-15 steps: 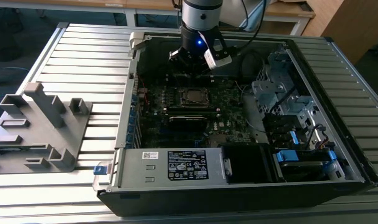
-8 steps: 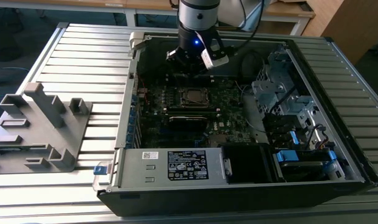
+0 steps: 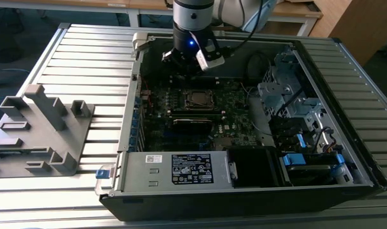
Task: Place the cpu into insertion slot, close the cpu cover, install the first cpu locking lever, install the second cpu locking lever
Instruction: 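Install the first cpu locking lever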
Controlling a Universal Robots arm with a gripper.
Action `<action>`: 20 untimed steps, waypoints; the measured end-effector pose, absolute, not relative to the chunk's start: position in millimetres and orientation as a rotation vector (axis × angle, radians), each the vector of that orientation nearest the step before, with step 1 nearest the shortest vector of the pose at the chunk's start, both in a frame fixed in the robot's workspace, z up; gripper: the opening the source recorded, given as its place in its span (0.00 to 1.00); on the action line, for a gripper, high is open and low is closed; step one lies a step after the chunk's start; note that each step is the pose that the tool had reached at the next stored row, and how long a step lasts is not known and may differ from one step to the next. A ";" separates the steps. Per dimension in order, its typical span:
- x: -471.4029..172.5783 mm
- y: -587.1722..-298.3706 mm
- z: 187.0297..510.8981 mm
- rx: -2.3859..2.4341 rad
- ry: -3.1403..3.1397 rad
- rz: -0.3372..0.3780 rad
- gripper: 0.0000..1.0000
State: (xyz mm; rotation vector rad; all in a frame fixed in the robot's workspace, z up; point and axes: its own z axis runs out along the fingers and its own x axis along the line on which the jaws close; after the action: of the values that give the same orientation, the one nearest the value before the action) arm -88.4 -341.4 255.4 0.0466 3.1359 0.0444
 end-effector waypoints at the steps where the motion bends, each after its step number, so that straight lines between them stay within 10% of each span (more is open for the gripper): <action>1: -91.1 -341.5 255.4 0.047 3.135 0.044 0.10; 20: -110.3 -342.7 255.2 0.047 3.130 0.144 0.10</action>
State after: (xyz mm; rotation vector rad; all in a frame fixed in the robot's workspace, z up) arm -110.3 -342.7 255.2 0.0470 3.1304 0.1437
